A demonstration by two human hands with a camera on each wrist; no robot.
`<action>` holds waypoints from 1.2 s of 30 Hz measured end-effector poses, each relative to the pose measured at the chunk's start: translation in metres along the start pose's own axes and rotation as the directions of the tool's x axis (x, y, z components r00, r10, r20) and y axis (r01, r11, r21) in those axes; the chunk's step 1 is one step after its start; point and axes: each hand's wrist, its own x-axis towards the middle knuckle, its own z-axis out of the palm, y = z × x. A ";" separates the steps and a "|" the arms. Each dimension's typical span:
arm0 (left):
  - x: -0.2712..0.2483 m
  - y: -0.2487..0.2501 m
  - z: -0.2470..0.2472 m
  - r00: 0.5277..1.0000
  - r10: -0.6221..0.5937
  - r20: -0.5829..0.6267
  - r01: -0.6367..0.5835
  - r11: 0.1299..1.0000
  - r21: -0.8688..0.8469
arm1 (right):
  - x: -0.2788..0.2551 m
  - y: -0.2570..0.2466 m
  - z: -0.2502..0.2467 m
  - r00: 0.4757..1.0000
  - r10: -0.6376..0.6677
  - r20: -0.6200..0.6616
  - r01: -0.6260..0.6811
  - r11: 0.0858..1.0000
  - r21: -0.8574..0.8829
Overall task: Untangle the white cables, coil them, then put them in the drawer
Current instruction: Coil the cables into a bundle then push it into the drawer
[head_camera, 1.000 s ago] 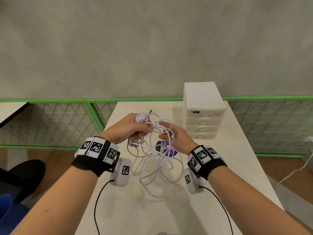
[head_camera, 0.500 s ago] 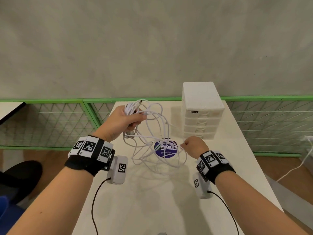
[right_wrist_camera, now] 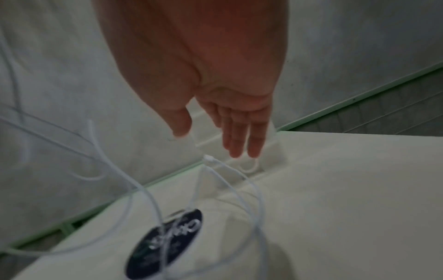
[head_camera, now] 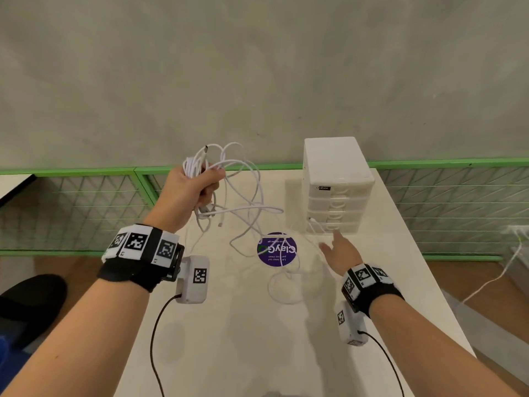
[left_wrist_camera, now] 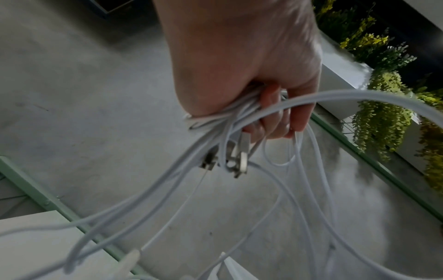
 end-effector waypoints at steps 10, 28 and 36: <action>-0.001 0.001 0.019 0.998 0.012 0.063 -0.015 0.999 0.047 | -0.036 -0.110 -0.023 0.825 -0.562 -0.058 0.477 0.638 0.605; 0.008 0.001 -0.016 0.927 0.006 -0.376 0.003 1.000 0.025 | -0.005 -0.005 -0.008 0.954 -0.287 0.085 0.261 0.938 0.229; 0.010 0.002 -0.003 0.919 0.065 -0.389 -0.031 0.995 0.094 | 0.001 -0.012 -0.019 0.950 -0.239 -0.201 0.281 0.936 0.213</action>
